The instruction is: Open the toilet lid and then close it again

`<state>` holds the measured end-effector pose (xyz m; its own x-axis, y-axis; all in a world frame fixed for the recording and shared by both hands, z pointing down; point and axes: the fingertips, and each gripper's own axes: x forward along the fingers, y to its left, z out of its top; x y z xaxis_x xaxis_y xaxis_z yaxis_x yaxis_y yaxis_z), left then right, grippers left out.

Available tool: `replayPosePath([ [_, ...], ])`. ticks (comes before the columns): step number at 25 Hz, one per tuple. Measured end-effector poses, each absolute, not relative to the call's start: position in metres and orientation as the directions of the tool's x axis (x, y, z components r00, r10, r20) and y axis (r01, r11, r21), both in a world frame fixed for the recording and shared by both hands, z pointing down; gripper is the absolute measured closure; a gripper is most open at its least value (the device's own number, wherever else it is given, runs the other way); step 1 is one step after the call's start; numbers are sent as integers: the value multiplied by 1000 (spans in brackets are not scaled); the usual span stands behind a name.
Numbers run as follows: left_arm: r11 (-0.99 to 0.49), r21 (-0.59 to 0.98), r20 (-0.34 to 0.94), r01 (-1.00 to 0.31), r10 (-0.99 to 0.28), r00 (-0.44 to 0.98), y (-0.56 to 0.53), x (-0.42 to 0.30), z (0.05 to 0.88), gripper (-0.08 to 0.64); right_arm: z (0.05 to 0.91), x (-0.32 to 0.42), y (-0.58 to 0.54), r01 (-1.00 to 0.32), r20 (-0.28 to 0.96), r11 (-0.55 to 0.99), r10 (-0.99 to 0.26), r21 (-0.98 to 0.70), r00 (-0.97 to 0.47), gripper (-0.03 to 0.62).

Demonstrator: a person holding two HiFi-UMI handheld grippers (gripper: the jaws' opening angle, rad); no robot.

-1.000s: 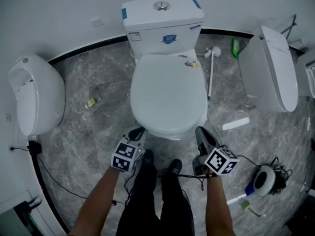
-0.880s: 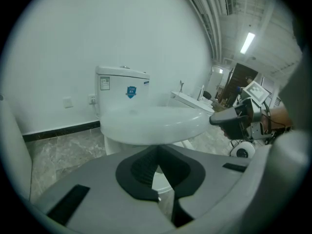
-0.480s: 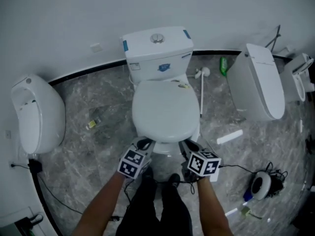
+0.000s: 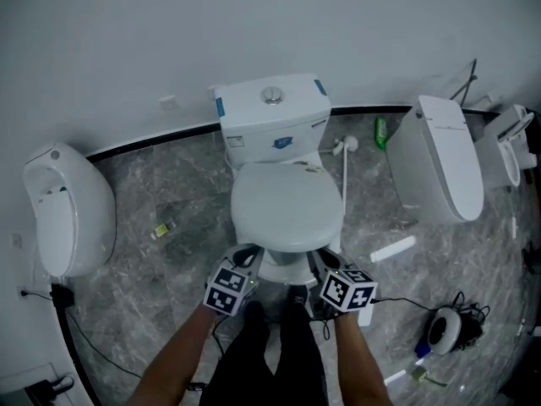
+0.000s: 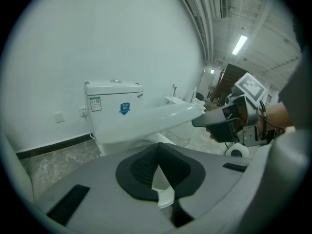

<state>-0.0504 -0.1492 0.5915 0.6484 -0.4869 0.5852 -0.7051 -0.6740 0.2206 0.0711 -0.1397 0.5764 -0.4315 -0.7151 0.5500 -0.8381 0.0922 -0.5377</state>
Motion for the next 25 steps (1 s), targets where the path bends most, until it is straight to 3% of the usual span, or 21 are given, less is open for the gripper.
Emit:
replayPosePath([
  [15,-499,54,580,-865,-690,434,-222,-112,533,554,515,79,-201,-795,482,209,-698,-569,-529,580],
  [25,-527,19,565,-849,-696,444,-276,-96,506,554,494,82,-237,-783,464,231,-696,-577,-548,580],
])
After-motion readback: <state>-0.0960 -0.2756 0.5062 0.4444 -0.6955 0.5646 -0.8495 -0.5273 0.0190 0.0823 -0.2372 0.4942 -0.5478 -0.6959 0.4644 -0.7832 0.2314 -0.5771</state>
